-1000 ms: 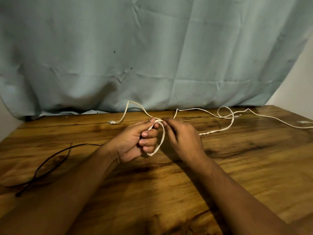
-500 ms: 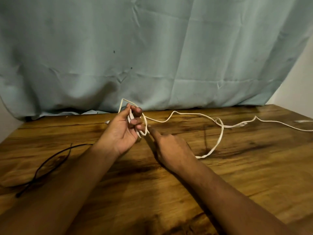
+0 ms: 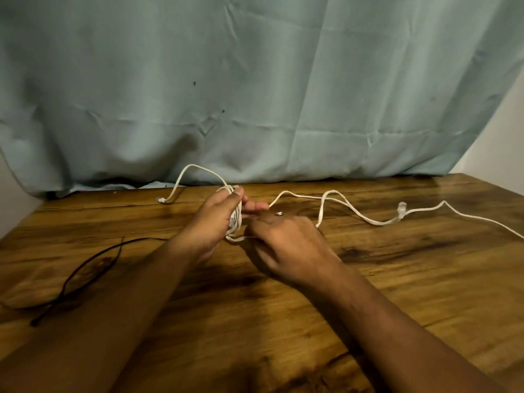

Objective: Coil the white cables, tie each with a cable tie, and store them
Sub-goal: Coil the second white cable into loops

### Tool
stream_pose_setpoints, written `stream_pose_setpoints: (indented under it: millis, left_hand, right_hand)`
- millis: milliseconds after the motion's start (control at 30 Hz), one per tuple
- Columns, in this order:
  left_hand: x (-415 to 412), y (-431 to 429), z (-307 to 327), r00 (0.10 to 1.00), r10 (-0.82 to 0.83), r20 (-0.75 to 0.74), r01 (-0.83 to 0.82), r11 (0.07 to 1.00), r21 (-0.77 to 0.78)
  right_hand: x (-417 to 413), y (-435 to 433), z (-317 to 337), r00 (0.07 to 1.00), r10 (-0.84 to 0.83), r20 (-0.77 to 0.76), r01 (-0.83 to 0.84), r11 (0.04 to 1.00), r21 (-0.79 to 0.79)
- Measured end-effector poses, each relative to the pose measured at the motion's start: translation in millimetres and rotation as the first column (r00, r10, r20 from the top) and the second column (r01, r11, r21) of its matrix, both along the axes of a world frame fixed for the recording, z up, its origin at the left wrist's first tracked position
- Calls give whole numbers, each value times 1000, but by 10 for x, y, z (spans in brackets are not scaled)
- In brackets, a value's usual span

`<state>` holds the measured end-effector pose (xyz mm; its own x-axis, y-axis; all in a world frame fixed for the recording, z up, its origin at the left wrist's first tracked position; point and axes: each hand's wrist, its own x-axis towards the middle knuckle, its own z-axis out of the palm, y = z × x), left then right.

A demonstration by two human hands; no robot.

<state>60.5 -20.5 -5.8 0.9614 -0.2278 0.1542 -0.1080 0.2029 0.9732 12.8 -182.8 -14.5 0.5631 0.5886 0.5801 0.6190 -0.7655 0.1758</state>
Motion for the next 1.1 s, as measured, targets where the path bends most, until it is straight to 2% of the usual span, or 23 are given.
stream_pose_setpoints:
  millis: [67,167,200,300,400,500,667,833,1033,1100]
  left_hand:
    - [-17,10,-40,999,44,31,-47,993,110]
    - [-18,23,-109,979,40,199,-111,926,360]
    - [-42,17,-113,979,3,206,-87,911,404]
    - [-78,0,-111,991,-84,107,33,912,409]
    - [-60,25,-93,989,-141,40,120,933,339]
    - [-92,-7,-65,971,-239,-31,241,954,181]
    - [-212,-119,30,923,-379,-69,377,925,-48]
    - [-235,-118,19,897,-430,-99,417,900,-128]
    - [-226,-94,18,837,-518,-177,461,841,-283]
    - [-235,-101,44,815,-550,-181,475,814,-333]
  right_hand:
    - [7,-37,43,999,19,31,-19,1000,13]
    - [64,-112,87,992,-19,121,19,1000,4]
    - [85,-143,95,986,-28,163,27,1000,14]
    - [149,-231,86,974,-26,225,9,997,75]
    - [246,-324,52,977,-54,208,18,985,171]
    - [323,-383,29,988,-89,127,59,973,224]
    - [294,-380,-26,993,-119,-8,115,935,334]
    - [304,-370,-92,984,-85,-154,133,934,333]
    - [271,-366,-116,978,-124,-166,172,931,323]
    - [266,-368,-141,982,-128,-138,174,901,397]
